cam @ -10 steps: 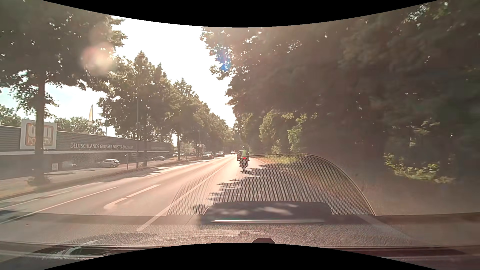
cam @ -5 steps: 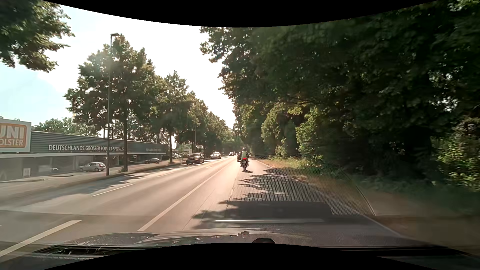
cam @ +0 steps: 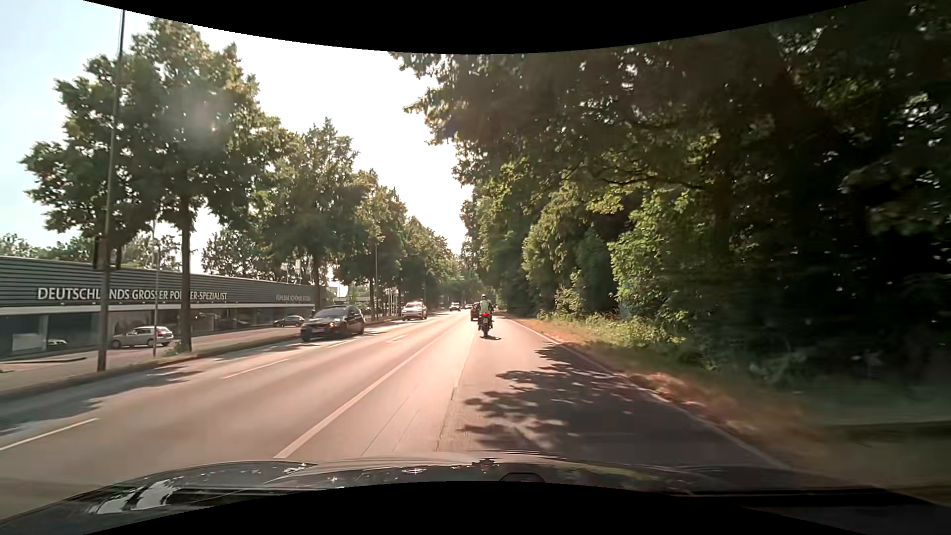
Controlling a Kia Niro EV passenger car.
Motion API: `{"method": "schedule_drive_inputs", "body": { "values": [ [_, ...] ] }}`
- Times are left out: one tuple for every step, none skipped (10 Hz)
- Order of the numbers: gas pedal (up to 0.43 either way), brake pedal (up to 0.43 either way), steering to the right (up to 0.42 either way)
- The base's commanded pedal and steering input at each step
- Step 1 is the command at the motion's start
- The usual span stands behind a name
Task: Follow the waypoints while adhering to traffic rules and regulations
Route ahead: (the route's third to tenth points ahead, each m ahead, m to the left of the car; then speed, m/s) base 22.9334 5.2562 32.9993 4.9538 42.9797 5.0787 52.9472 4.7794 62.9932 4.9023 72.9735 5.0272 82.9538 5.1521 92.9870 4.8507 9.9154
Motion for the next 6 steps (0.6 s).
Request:
{"method": "schedule_drive_inputs", "body": {
  "values": [
    [0.26,0.0,-0.004],
    [0.26,0.0,-0.004],
    [0.26,0.0,-0.004],
    [0.26,0.0,-0.004],
    [0.26,0.0,-0.004],
    [0.268,0.0,-0.004]
  ]
}}
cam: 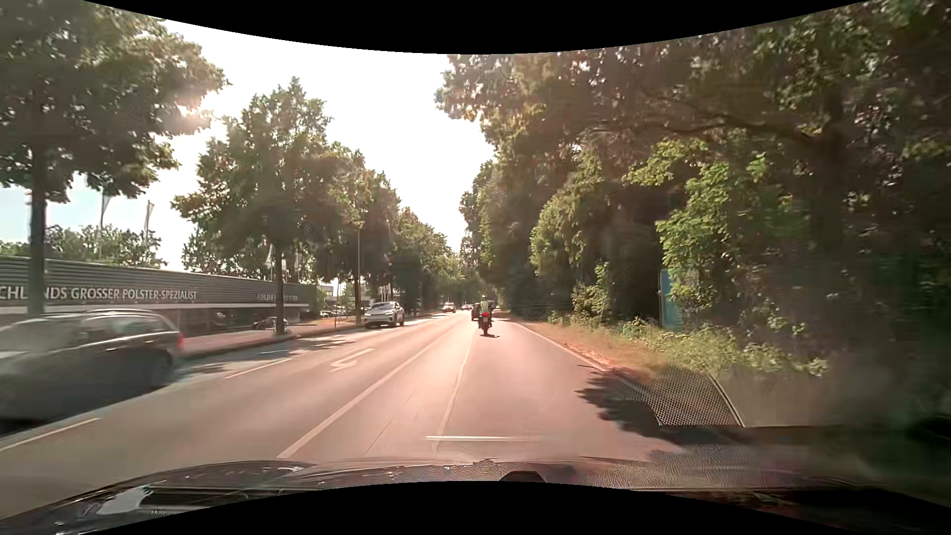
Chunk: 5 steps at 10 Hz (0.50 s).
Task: Follow the waypoints while adhering to traffic rules and regulations
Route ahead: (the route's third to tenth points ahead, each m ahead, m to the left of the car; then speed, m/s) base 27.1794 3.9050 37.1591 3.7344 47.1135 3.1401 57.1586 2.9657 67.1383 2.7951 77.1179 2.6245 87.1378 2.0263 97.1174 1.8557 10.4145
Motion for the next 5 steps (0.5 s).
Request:
{"method": "schedule_drive_inputs", "body": {
  "values": [
    [0.268,0.0,-0.004],
    [0.268,0.0,-0.004],
    [0.268,0.0,-0.004],
    [0.268,0.0,-0.004],
    [0.268,0.0,-0.004]
  ]
}}
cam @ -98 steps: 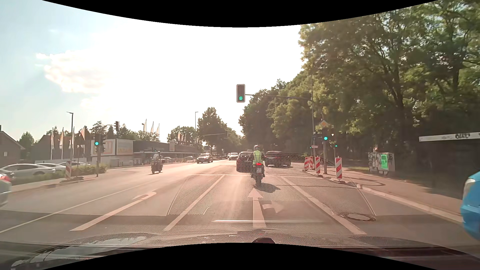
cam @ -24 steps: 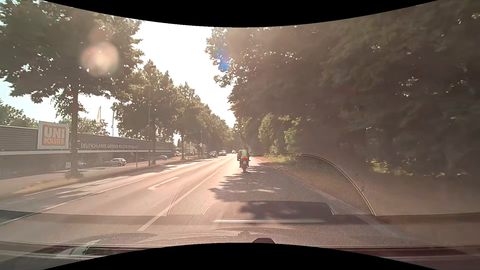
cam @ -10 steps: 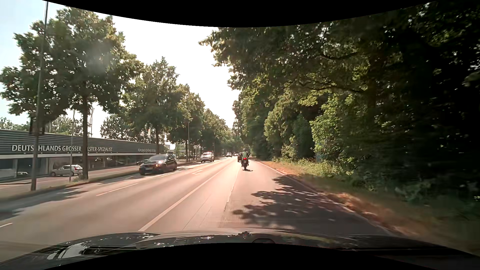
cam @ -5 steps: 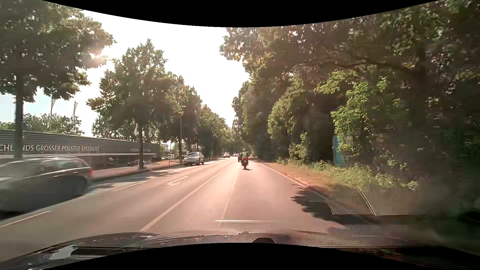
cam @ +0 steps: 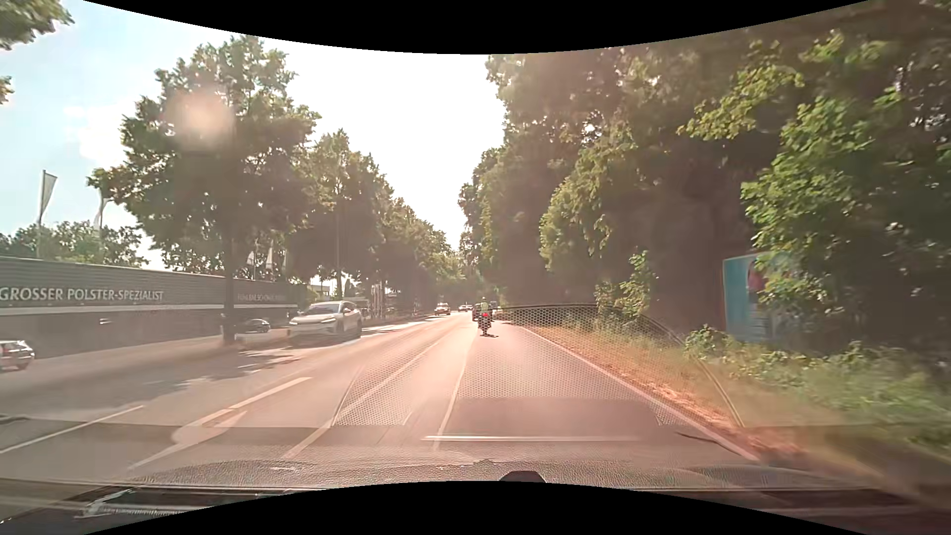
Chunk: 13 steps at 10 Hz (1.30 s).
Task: Follow the waypoints while adhering to traffic rules and regulations
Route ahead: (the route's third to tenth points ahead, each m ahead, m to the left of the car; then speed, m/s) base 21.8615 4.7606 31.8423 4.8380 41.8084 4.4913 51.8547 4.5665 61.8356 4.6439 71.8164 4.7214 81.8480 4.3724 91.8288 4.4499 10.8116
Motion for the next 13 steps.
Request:
{"method": "schedule_drive_inputs", "body": {
  "values": [
    [0.268,0.0,-0.004],
    [0.268,0.0,-0.004],
    [0.268,0.0,-0.004],
    [0.268,0.0,-0.003],
    [0.268,0.0,-0.003],
    [0.268,0.0,-0.003],
    [0.268,0.0,-0.003],
    [0.268,0.0,-0.003],
    [0.268,0.0,-0.003],
    [0.268,0.0,-0.002],
    [0.268,0.0,-0.002],
    [0.268,0.0,-0.001],
    [0.268,0.0,-0.002]
  ]
}}
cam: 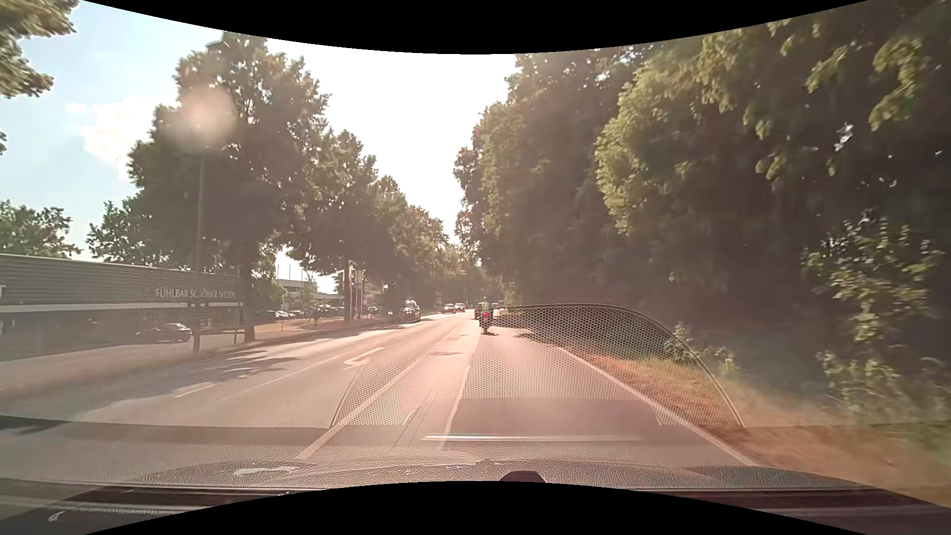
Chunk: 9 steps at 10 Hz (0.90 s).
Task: Follow the waypoints while adhering to traffic rules and regulations
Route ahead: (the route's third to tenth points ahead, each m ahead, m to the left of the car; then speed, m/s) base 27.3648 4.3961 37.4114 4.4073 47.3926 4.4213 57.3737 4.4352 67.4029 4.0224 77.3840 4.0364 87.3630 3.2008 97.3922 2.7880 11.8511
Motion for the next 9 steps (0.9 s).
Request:
{"method": "schedule_drive_inputs", "body": {
  "values": [
    [0.268,0.0,-0.001],
    [0.268,0.0,-0.002],
    [0.268,0.0,-0.002],
    [0.268,0.0,-0.001],
    [0.268,0.0,-0.002],
    [0.26,0.0,-0.002],
    [0.248,0.0,-0.001],
    [0.24,0.0,-0.002],
    [0.228,0.0,-0.002]
  ]
}}
